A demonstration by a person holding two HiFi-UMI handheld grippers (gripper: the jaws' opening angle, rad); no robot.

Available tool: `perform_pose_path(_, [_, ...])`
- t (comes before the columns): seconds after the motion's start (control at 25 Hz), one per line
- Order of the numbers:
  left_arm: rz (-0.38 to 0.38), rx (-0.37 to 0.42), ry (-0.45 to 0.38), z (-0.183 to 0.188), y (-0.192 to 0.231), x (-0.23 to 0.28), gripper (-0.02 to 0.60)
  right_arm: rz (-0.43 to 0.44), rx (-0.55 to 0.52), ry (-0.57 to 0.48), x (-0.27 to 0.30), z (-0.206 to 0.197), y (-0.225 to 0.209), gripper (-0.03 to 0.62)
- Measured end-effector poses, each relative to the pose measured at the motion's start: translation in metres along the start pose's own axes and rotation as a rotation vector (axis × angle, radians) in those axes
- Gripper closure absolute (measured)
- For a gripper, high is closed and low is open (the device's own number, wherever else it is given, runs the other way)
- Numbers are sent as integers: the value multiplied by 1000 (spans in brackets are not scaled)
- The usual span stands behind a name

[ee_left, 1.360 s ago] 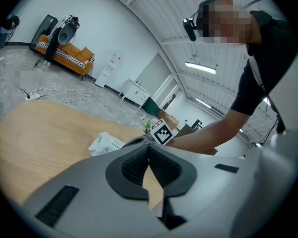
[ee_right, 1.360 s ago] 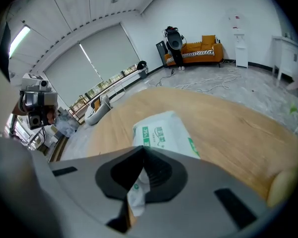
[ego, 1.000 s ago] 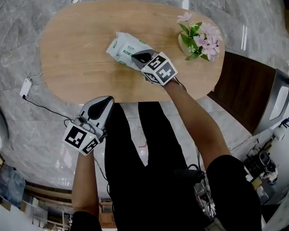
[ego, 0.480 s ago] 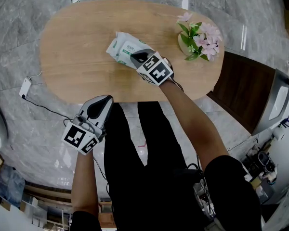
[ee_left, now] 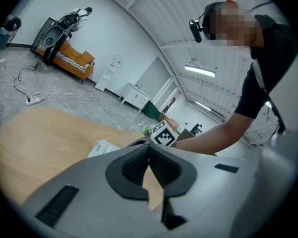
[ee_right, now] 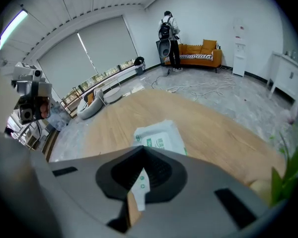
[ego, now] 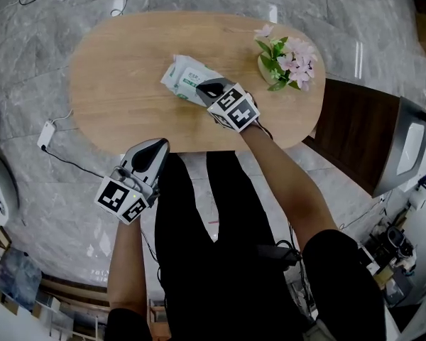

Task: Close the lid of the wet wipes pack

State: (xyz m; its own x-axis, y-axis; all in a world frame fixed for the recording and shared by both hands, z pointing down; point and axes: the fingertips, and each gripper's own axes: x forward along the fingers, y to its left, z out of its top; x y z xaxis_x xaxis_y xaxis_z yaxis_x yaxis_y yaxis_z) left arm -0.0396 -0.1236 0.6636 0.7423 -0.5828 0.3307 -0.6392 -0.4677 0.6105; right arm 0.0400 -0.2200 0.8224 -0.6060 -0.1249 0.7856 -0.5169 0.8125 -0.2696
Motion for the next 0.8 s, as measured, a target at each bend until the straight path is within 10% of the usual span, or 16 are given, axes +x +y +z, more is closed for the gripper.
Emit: perform_pose_path(0.8, [-65, 229, -155, 188, -118, -54, 566, -115, -120, -486, -281, 215, 84, 583])
